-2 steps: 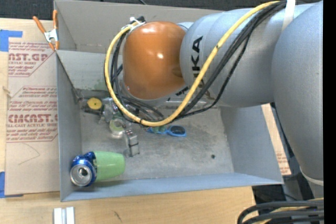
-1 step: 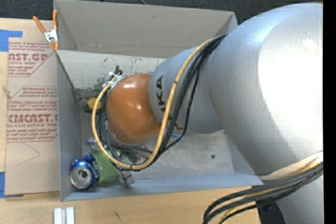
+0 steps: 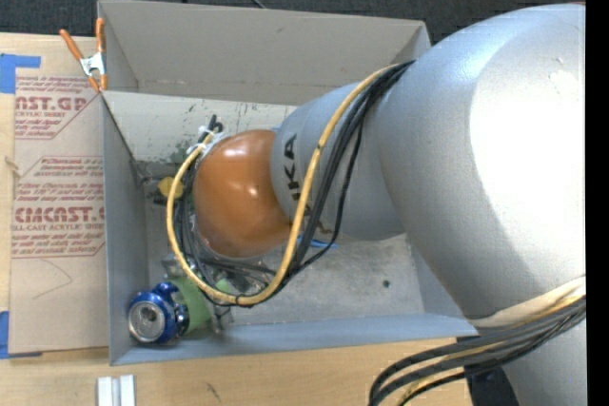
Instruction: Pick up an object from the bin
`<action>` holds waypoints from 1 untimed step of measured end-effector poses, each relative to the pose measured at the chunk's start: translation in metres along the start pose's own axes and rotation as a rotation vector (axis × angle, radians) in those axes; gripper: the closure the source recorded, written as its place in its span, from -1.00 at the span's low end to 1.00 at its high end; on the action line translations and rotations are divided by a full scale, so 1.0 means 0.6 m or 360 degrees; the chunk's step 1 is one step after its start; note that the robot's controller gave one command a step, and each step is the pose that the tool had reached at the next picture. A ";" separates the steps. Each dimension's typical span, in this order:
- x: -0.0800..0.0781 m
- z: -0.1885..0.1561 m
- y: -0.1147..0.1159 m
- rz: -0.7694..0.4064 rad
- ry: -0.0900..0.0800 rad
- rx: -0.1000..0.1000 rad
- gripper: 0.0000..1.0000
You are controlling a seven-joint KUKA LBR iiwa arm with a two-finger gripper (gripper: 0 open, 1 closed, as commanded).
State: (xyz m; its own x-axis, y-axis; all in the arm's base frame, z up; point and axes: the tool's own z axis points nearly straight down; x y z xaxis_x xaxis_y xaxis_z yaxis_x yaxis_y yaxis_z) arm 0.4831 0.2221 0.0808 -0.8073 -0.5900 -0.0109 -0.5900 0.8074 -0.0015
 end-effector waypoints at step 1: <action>-0.047 -0.241 0.000 -0.0003 0.0000 0.0000 1.00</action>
Offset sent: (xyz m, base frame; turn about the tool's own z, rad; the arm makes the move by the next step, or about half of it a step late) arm 0.0194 0.0139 0.1403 -0.0016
